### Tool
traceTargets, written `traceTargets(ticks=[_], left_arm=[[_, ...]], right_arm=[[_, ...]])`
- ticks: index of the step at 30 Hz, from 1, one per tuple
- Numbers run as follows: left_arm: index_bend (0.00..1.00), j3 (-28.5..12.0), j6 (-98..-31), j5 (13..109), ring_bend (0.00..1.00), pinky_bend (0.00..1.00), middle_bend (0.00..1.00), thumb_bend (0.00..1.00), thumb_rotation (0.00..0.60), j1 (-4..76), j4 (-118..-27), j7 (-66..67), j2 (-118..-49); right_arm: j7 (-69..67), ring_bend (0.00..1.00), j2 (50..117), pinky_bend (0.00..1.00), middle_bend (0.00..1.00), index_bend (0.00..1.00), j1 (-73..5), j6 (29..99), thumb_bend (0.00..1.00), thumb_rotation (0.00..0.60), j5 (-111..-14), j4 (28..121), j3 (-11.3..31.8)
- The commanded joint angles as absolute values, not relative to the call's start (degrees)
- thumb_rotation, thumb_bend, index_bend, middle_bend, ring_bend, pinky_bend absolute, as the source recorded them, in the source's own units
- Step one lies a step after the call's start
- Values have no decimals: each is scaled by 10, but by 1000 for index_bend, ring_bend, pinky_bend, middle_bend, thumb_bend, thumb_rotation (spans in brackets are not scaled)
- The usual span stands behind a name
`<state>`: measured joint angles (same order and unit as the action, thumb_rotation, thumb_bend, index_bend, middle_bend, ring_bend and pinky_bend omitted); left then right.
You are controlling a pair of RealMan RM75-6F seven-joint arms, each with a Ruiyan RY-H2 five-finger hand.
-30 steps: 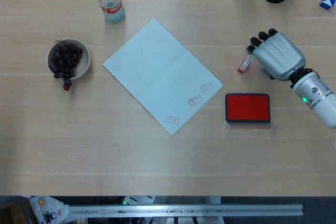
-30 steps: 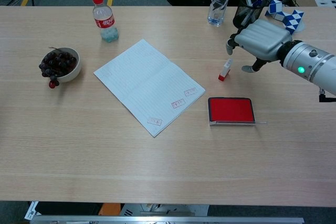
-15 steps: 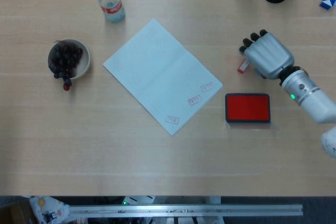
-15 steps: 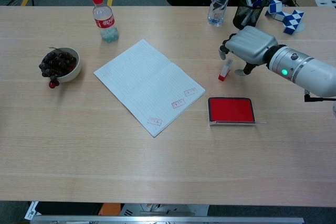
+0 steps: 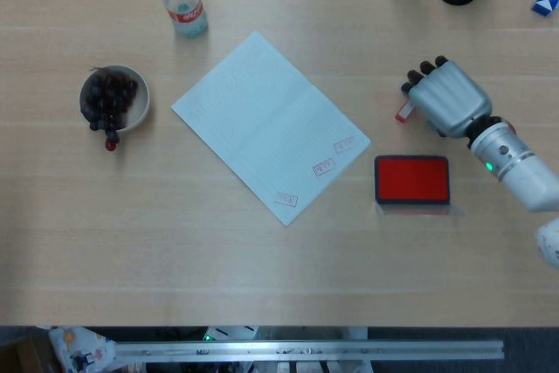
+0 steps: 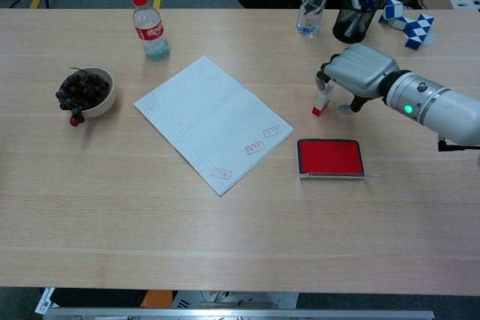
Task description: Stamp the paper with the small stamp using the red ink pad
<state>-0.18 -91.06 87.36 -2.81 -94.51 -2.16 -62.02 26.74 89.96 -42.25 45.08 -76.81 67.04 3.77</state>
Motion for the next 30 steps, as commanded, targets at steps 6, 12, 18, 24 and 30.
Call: traceTargets(ticks=[6, 12, 18, 24, 30], left_arm=[[150, -2, -910, 871, 146, 138, 116, 223, 600, -29, -945, -21, -620], [150, -4, -909, 869, 146, 138, 116, 223, 600, -29, -945, -21, -620], [150, -4, -908, 867, 146, 138, 116, 223, 600, -29, -944, -20, -620], [150, -4, -909, 867, 147, 138, 116, 223, 600, -29, -944, -21, -621], [150, -4, -908, 867, 146, 138, 116, 223, 600, -29, -943, -21, -620]], right_arm=[[269, 281, 911, 345, 351, 472, -428, 445, 260, 600, -755, 657, 40], [265, 281, 920, 344, 352, 487, -434, 441, 271, 600, -748, 644, 43], [264, 281, 923, 345, 353, 488, -436, 440, 272, 600, -747, 640, 41], [262, 281, 927, 345, 353, 487, -440, 440, 272, 600, -745, 636, 41], [262, 282, 931, 345, 353, 489, -442, 440, 274, 600, -746, 635, 38]])
